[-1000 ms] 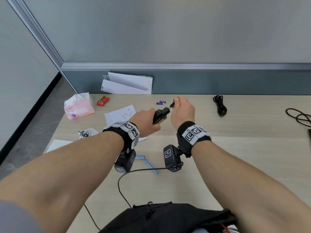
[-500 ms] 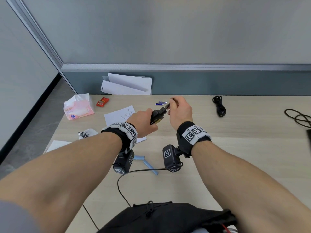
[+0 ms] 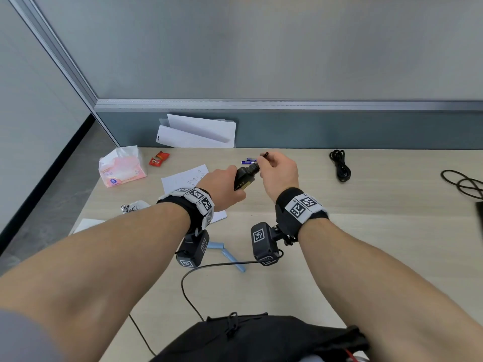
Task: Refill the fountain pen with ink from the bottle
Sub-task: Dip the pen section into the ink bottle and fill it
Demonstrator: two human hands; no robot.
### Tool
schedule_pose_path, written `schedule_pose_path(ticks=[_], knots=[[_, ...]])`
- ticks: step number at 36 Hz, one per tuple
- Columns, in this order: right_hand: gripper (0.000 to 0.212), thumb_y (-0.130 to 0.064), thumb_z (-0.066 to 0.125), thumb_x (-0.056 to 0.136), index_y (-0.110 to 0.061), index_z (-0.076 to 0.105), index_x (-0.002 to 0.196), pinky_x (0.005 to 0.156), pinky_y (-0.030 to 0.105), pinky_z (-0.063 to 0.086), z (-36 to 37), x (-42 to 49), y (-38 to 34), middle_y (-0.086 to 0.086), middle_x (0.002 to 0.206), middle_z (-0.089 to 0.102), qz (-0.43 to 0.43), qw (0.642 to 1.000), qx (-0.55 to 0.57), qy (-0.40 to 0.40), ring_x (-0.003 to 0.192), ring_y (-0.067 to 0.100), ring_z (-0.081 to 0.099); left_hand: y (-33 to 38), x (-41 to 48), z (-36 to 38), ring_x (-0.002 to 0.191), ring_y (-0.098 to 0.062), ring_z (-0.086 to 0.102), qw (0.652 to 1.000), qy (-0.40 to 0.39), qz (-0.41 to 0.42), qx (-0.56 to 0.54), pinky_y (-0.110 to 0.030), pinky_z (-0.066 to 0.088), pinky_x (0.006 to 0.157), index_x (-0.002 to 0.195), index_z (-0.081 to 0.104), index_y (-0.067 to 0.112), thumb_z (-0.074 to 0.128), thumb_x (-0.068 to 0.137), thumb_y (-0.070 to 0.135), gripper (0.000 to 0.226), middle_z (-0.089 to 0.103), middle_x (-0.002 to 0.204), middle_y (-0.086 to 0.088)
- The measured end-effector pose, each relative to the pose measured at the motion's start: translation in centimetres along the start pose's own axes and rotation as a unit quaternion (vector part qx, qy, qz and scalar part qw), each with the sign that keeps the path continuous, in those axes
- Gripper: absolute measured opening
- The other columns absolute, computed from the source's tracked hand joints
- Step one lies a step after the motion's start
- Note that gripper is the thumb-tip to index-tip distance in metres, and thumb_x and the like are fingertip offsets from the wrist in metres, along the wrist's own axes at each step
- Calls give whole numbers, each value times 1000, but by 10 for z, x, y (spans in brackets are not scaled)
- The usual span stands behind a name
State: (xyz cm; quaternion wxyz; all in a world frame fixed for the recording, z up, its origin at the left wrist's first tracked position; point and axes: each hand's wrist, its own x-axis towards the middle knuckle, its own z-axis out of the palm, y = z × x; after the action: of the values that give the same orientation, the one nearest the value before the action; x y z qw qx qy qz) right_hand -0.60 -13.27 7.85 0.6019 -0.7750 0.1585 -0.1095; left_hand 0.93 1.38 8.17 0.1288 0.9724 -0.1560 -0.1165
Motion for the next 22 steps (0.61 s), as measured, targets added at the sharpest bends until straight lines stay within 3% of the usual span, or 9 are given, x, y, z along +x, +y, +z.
schedule_pose_path(ticks=[4, 10, 13, 18, 22], knots=[[10, -23, 58, 89, -21, 66, 83, 78, 32, 51, 0, 0, 1, -4, 75, 64, -5, 1000, -12, 0, 73, 16, 58, -3, 0, 1, 66, -20, 56, 1000, 4, 5, 2, -31, 45, 55, 97, 43, 17, 57, 80, 37, 30, 54, 74, -1], [10, -22, 57, 90, -21, 64, 83, 62, 13, 38, 0, 1, 6, -11, 74, 61, -13, 999, -30, -1, 71, 8, 55, -4, -1, 4, 62, -16, 54, 1000, 3, 23, -17, -27, 37, 49, 94, 40, 20, 57, 79, 38, 29, 54, 71, 1], [12, -22, 56, 91, -22, 63, 81, 60, 16, 37, -2, 2, 8, -13, 69, 59, -8, 999, -34, 2, 64, 4, 52, -5, -1, 4, 60, -13, 51, 999, 10, 30, -20, -26, 33, 48, 93, 39, 21, 58, 79, 39, 29, 52, 69, 3], [15, -22, 54, 92, -21, 63, 80, 68, 26, 45, -1, 3, 11, -8, 68, 59, 8, 999, -36, -4, 68, 17, 55, -5, -2, 4, 60, -13, 52, 999, 9, 28, -20, -25, 34, 47, 94, 40, 21, 59, 77, 39, 31, 53, 70, 3], [16, -22, 54, 93, -22, 63, 80, 69, 27, 45, -2, 3, 11, -6, 70, 59, 10, 999, -41, -5, 70, 17, 56, -6, -2, 6, 61, -13, 54, 999, 9, 21, -23, -25, 35, 48, 96, 41, 21, 60, 76, 40, 33, 54, 71, 2]])
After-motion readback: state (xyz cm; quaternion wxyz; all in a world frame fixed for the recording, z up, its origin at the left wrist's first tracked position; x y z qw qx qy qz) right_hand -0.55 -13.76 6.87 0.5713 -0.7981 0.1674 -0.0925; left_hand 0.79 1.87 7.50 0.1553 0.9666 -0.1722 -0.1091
